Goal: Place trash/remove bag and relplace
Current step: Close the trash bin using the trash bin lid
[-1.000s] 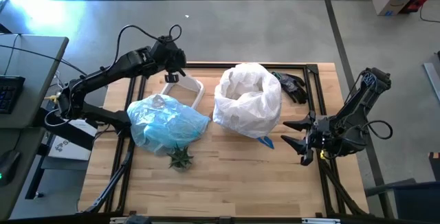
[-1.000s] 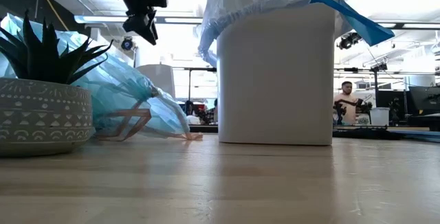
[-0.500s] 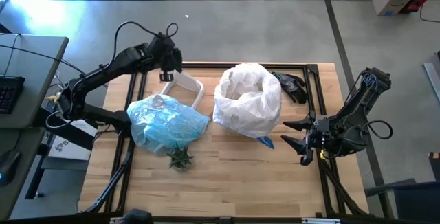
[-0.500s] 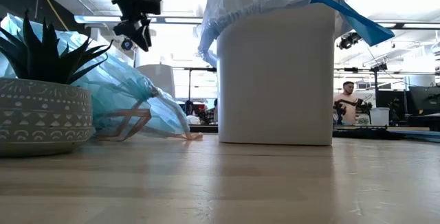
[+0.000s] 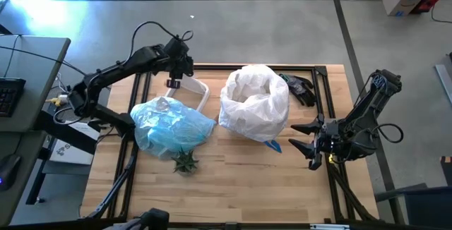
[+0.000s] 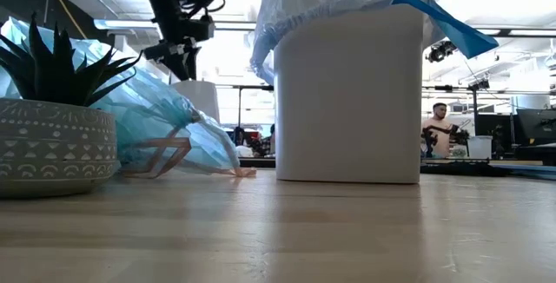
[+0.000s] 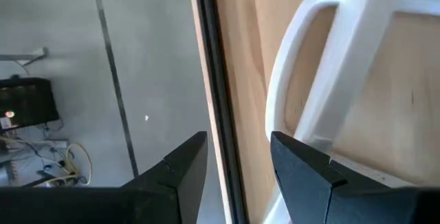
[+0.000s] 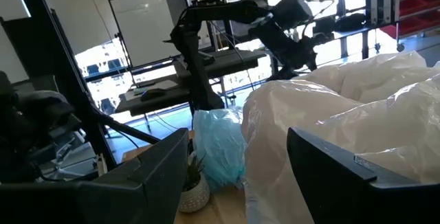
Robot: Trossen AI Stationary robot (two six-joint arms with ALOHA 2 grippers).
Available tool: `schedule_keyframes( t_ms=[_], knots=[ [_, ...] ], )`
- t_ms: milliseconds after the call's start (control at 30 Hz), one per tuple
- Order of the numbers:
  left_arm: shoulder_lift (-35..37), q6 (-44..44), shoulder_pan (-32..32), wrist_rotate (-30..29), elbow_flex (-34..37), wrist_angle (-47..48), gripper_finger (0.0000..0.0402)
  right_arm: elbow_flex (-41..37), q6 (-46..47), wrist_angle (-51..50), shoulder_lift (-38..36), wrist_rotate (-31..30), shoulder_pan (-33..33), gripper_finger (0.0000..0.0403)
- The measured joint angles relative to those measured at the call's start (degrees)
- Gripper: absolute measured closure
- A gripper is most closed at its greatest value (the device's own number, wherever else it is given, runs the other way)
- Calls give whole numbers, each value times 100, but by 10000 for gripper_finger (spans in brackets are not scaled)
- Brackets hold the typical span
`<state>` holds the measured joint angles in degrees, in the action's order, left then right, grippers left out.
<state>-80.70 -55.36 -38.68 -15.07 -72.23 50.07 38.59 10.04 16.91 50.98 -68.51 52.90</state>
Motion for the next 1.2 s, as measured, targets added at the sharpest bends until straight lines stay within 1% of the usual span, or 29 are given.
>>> schedule_keyframes(
  t_ms=[100,233,300,367,467,500,667,800,967,1200],
  knots=[
    [-7,170,7,-31,-214,5,257,0,-2,0,0,0,0,171],
    [-5,420,7,-2,-675,-2,257,0,-1,-1,1,0,0,171],
    [-5,524,7,68,-956,164,257,0,0,-2,0,0,0,171],
    [-2,724,5,388,-1246,535,257,0,0,0,0,0,-1,171],
    [23,1072,7,1162,-1545,1028,257,0,0,-2,1,0,0,171],
    [46,1162,7,1340,-1599,1126,257,0,0,-4,2,0,0,171],
    [106,1224,9,1855,-1609,1608,257,0,0,-4,2,0,-1,171],
    [91,1142,9,1872,-1457,1638,257,0,-1,-45,2,4,-2,171],
    [15,1101,5,1598,-1439,1498,257,0,-1,-61,2,11,-2,171],
    [19,1216,7,1599,-1438,1316,257,0,0,-124,2,15,-1,171]
  ],
)
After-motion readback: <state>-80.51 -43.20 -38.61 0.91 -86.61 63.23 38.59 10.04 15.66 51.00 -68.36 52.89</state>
